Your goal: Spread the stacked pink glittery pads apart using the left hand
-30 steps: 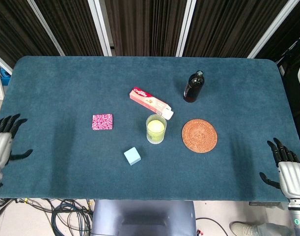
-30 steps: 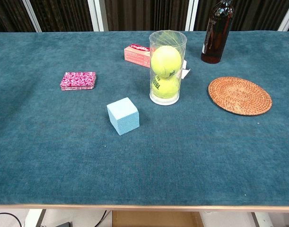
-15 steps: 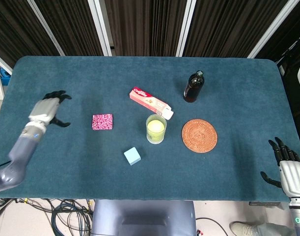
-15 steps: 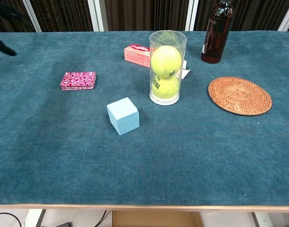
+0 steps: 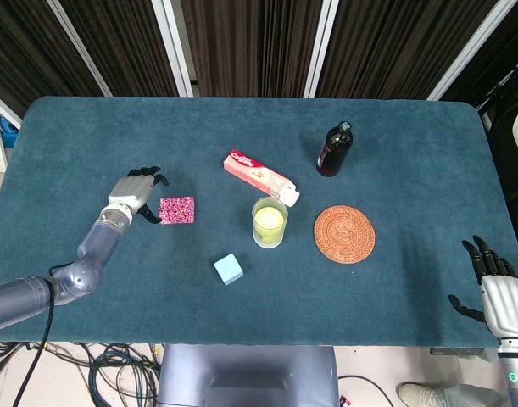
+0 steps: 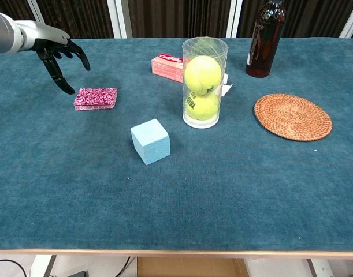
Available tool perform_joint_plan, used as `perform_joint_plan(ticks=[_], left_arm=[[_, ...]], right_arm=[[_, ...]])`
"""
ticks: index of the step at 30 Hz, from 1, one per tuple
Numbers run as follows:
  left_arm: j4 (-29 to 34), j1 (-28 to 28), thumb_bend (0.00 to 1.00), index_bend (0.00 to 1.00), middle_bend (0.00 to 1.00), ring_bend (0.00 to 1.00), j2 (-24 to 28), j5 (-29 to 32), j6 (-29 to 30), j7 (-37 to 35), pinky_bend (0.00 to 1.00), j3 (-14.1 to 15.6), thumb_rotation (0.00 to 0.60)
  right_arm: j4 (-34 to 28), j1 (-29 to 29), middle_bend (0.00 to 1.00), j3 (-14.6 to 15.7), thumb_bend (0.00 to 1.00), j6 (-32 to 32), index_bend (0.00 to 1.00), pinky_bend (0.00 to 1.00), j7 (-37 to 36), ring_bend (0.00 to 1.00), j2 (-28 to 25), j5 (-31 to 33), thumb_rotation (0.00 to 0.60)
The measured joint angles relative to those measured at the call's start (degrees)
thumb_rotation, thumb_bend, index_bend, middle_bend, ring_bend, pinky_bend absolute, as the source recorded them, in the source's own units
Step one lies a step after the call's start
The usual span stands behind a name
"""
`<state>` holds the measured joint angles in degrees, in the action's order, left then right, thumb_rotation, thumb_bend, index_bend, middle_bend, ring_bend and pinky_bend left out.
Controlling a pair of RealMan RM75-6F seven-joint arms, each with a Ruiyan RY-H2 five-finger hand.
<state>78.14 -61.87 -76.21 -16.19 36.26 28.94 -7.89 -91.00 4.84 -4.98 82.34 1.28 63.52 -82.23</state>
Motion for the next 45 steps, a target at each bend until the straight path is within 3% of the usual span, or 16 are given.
perform_joint_plan(ticks=[18,45], left_arm=[[-5.6,-2.5,0.15,0.32,0.11,0.00,-5.8,1.8,0.7,-1.0,0.00,2.0,0.600],[-10.1,-5.3,0.15,0.36,0.11,0.00,-10.0,4.5,-0.6,-0.4,0.00,3.9,0.600]], right_arm=[[0.5,0.0,0.02,-0.2,0.20,0.0,0.07,0.20,-1.8,0.11,-0.3,0.0,0.600],[0.7,0.2,0.02,-0.4,0.20,-0.2,0.07,0.20,-2.2,0.11,-0.4,0.4,0.600]])
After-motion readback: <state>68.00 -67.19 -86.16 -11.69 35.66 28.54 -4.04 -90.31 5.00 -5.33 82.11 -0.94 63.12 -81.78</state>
